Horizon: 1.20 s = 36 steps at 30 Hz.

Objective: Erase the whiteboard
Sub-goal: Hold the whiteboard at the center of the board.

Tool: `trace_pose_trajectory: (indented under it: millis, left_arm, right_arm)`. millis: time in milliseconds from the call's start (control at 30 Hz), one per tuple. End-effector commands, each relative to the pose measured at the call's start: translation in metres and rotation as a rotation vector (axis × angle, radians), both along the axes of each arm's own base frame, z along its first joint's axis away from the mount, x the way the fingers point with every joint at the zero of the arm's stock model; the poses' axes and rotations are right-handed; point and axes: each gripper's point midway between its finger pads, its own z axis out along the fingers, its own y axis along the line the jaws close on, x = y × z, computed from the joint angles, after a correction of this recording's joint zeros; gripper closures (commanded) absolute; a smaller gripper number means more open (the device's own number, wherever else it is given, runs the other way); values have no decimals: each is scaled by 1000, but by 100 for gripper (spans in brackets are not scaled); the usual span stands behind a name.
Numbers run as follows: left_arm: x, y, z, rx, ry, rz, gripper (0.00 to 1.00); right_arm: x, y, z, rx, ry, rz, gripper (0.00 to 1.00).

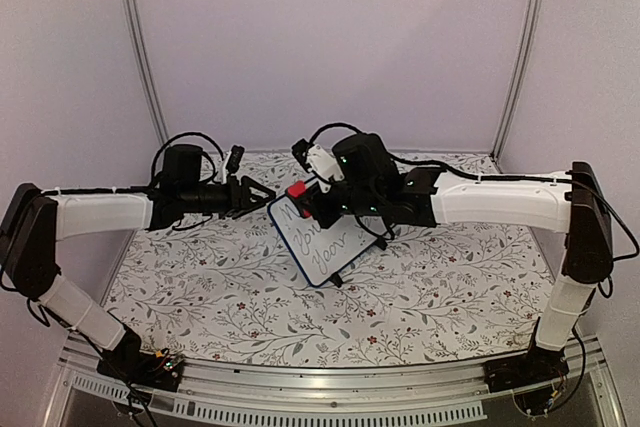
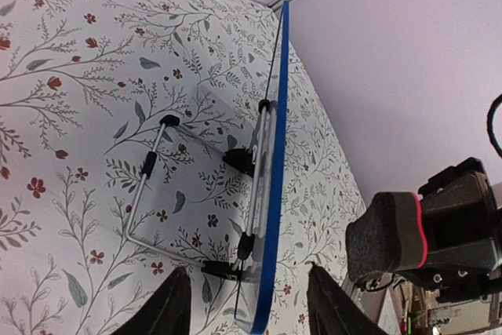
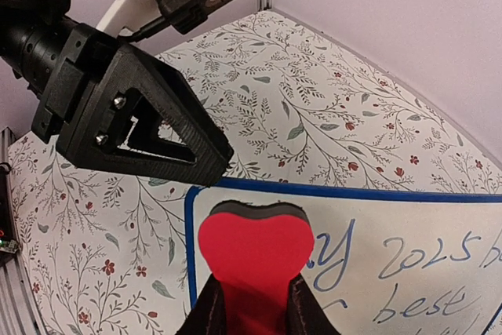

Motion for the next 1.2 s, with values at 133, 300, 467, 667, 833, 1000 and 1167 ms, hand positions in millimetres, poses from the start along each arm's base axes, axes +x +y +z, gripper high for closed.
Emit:
trace_pose_trajectory:
  millis: [133, 300, 467, 667, 833, 1000, 1167]
  left_arm:
    - [-8, -9, 0, -28, -25, -35, 64]
    - [-10, -13, -4, -22, -15, -44, 65]
    - [-11, -15, -7, -14, -4, -49, 69]
    - [-12, -16, -10, -9, 0, -52, 80]
    - [-13, -17, -10, -9, 0, -54, 84]
    - [-13, -17, -11, -9, 2, -53, 93]
    - [-13, -17, -10, -11, 0, -54, 100]
  right_arm:
    - [-1, 6, -12, -22, 32, 1, 83]
    - [-2, 8, -17, -31, 57, 3, 84]
    - [-2, 11, -21, -45, 80, 5, 84]
    - [-2, 16, -24, -56, 96, 10, 84]
    - [0, 18, -31, -75, 109, 9, 84]
    - [1, 20, -39, -90, 118, 8, 84]
    - [1, 20, -39, -90, 117, 6, 84]
